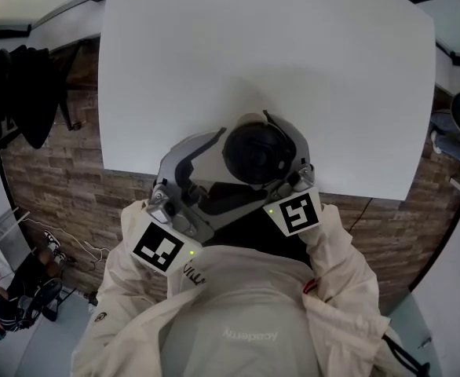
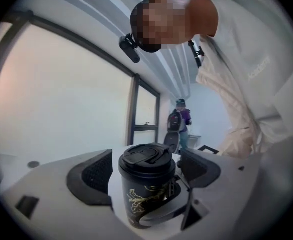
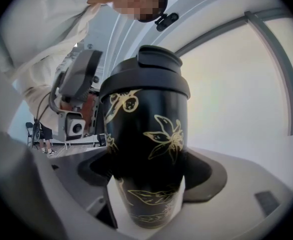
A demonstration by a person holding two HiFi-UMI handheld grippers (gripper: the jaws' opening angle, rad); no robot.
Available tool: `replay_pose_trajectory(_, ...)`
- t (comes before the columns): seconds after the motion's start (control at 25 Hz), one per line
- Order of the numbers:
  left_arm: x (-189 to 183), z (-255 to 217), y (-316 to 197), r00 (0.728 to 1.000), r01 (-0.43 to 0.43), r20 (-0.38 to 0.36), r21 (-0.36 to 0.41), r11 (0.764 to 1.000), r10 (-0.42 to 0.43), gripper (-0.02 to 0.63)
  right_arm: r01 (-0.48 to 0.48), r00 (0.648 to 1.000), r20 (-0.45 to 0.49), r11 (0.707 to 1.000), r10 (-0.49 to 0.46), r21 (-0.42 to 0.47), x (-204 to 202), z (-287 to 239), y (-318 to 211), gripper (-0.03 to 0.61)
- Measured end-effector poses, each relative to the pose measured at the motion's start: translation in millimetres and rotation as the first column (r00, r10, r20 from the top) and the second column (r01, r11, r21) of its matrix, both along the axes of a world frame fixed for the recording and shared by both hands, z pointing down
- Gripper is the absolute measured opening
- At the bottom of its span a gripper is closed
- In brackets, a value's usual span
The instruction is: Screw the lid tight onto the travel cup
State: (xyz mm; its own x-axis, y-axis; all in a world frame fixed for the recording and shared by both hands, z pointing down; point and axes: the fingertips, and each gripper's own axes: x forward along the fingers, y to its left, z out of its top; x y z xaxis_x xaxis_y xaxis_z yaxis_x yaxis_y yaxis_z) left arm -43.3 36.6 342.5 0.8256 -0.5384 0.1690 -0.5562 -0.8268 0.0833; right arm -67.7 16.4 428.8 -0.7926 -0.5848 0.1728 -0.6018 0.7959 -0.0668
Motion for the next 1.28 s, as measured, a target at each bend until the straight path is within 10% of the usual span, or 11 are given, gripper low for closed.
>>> replay_pose_trajectory(0.2, 8, 2, -6, 0.954, 0.295, 0.046, 0.033, 0.955, -0.297, 0.411, -0.008, 1.0, 0.01, 1.0, 0.008, 0.001, 0, -2, -1, 0.397)
replay_pose_trajectory(0.44, 14, 6, -9, 0.908, 0.412, 0.072, 0.035, 0.911, -0.413, 0.414, -0.008, 1.0, 0.019, 1.0, 0.008, 0.006, -1, -3, 0, 0.397)
replay_pose_trajectory(0.76, 17, 6, -5, 1.0, -0.022, 0.022, 0.044, 0.999, 0.021, 0.416, -0.003, 1.0, 0.016, 1.0, 0.003, -0.007, 0, 1, 0, 0.397)
replay_pose_trajectory(1.0, 19, 1, -4, 0.906, -0.419, -0.029, 0.067, 0.906, 0.421, 0.416, -0.003, 1.0, 0.011, 1.0, 0.003, -0.005, 1, 3, -1, 0.397)
replay_pose_trajectory(1.12, 20, 1, -6, 0.908, -0.417, -0.028, 0.051, 0.907, 0.419, 0.418, -0.006, 1.0, 0.01, 1.0, 0.006, -0.003, 1, 2, -2, 0.397)
replay_pose_trajectory(1.28, 11, 7, -6, 0.973, -0.23, 0.014, 0.011, 0.973, 0.23, 0.419, -0.003, 1.0, 0.006, 1.0, 0.003, -0.004, 0, 3, -1, 0.397)
